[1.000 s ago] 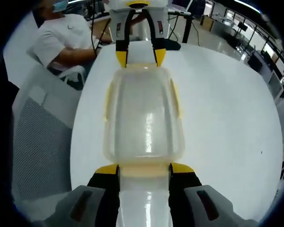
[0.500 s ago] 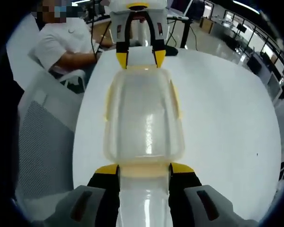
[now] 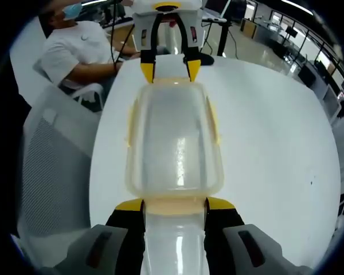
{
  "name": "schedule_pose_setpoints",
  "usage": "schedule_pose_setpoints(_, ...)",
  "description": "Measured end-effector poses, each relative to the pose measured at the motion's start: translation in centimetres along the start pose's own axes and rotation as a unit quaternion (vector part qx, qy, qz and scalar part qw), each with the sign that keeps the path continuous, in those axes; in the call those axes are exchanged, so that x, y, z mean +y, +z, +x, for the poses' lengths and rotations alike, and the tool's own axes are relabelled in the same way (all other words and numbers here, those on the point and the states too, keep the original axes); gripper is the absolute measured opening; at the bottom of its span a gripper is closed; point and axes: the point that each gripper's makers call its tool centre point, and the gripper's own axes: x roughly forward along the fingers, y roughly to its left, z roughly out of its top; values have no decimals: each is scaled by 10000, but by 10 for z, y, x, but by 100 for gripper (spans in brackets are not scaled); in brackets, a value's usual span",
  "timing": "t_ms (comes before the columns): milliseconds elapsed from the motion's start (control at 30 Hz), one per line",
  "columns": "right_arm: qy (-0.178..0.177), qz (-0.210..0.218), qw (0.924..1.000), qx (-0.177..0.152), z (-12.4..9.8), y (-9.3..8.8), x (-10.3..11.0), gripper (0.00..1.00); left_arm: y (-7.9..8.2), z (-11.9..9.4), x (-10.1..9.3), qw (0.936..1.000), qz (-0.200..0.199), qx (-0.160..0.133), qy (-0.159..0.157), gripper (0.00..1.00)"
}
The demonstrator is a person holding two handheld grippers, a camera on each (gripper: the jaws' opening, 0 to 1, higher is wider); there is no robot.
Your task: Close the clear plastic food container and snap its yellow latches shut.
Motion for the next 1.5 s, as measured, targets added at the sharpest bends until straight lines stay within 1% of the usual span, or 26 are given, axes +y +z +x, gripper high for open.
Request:
schedule_pose_setpoints(133,11,1,10000,-27,-3,2,2,38,0,-2,-2,10000,-5,-23,-35,38)
schedule_pose_setpoints(300,-6,-12,10000,-21,-4,-2,2,38,5,0,-2,10000,-5,-60,-28,38)
schedule_pose_setpoints(567,10,-39,10000,12,-10,-12,0,38,15,0,-2,9999,-55,-135,-51,38)
schedule_pose_setpoints(667,39,-48,10000,11,-14,-16,2,38,20,1,-4,9999,-53,-115,-61,38)
schedule_pose_setpoints(900,82,-112,9999,38,-20,-28,0,38,35,4,-6,9998,-126,-158,-51,38)
schedule_pose_setpoints(1500,110,-94,9999,53,-28,-49,1,38,55,13,-7,9998,-132,-141,-74,38)
